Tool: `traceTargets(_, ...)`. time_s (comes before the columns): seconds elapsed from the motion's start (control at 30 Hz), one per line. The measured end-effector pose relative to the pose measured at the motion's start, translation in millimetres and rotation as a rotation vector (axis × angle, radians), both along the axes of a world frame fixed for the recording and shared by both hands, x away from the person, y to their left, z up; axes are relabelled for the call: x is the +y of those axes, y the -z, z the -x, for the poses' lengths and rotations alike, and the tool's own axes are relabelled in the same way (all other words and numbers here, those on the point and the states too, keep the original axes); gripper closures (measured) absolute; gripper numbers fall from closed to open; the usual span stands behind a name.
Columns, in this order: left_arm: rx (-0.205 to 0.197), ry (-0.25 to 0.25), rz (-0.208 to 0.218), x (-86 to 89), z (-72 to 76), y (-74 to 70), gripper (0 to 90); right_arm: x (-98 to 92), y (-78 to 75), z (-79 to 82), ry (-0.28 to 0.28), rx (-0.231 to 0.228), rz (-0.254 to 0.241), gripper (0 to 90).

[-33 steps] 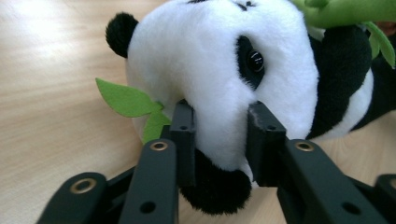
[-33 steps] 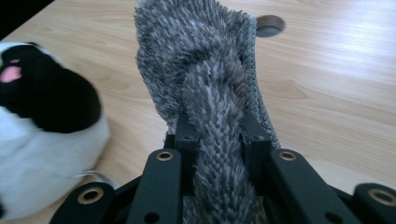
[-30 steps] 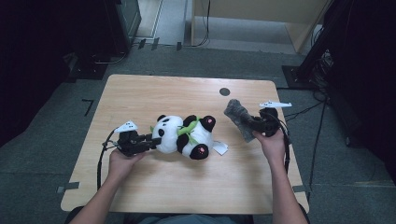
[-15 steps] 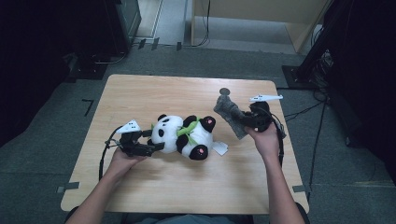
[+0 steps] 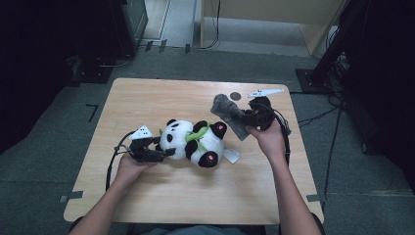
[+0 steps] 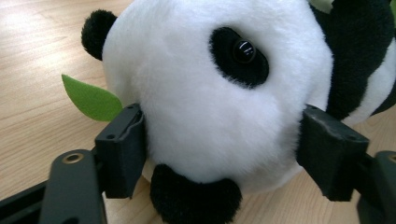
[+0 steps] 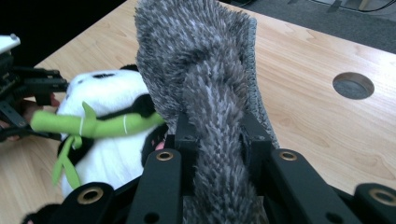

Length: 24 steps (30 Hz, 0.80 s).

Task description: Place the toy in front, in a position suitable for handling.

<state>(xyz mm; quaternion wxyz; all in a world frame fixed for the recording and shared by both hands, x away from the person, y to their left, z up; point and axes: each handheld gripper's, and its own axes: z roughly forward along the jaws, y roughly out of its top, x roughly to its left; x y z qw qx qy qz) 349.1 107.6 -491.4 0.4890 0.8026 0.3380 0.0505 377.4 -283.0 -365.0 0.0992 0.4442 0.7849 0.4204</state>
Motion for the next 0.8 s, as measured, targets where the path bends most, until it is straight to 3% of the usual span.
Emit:
traceTargets(0.2, 0.007, -0.013, -0.002, 1.3, 2.5, -0.6, 31.9, 17.2, -15.5, -7.7, -0.032, -0.003, 0.030, 74.0)
traceTargets(0.47, 0.013, -0.019, 0.000, 1.5, 3.1, -0.7, 32.0, 61.6, -24.8, -16.2, -0.114, -0.004, 0.062, 73.9)
traceTargets(0.57, 0.014, -0.023, -0.006, 1.0, 3.7, -1.2, 32.0, 80.1, -24.0, -20.9, -0.149, -0.006, 0.083, 73.8)
traceTargets(0.8, 0.023, -0.022, -0.012, 1.3, 5.1, -2.3, 33.0, 116.1, -6.7, -39.5, -0.186, 0.035, 0.107, 73.9)
